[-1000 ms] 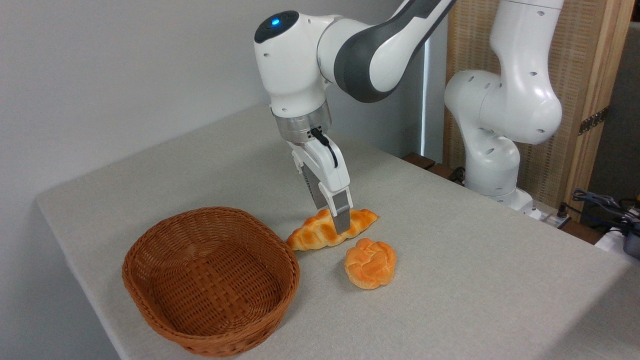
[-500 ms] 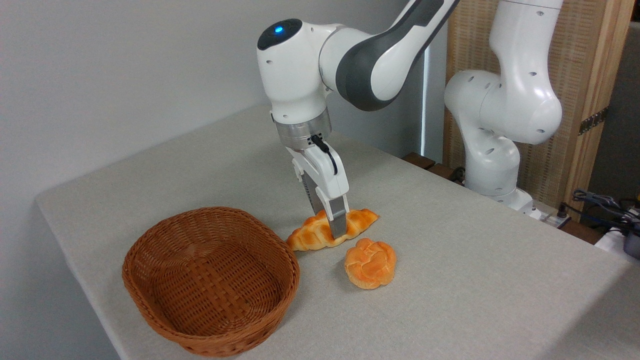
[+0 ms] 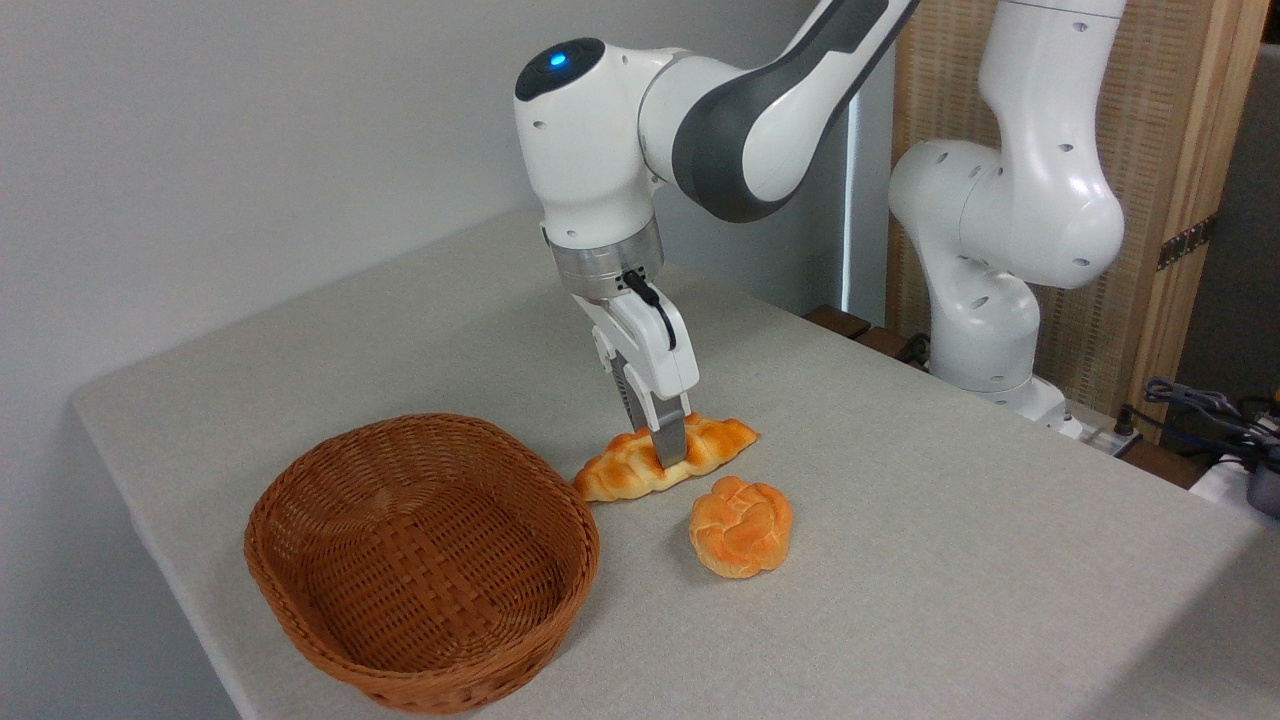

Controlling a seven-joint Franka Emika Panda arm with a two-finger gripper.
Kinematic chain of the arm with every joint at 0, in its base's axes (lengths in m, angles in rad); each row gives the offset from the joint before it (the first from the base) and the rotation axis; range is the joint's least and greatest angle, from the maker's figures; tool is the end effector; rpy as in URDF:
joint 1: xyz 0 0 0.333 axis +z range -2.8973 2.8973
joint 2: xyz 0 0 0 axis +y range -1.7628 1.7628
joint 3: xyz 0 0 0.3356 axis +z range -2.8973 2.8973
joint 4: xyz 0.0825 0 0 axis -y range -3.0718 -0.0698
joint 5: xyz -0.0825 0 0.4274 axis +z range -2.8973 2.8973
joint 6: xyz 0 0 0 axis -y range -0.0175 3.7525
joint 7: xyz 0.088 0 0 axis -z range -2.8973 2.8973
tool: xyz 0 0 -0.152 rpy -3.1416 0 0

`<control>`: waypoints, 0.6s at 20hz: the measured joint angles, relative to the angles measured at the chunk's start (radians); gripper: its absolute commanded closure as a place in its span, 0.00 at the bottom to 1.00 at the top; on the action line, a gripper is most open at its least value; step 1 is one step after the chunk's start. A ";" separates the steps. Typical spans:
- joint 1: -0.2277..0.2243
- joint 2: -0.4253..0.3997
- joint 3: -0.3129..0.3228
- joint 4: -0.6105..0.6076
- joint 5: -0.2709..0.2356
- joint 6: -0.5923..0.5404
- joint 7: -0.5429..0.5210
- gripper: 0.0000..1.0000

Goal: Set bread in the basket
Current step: 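Lift the braided roll and carry it over the woven basket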

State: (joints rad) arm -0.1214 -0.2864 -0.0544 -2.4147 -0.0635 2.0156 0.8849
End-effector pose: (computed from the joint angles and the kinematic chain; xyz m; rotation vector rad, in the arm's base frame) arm 0.4530 -0.0863 0.3611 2.6664 -1.5038 -0.1405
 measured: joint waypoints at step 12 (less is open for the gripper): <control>0.001 0.015 0.061 0.338 -0.019 -0.282 0.000 0.56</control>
State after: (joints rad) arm -0.1204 -0.2719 0.0061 -2.0766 -0.0823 1.7333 0.8849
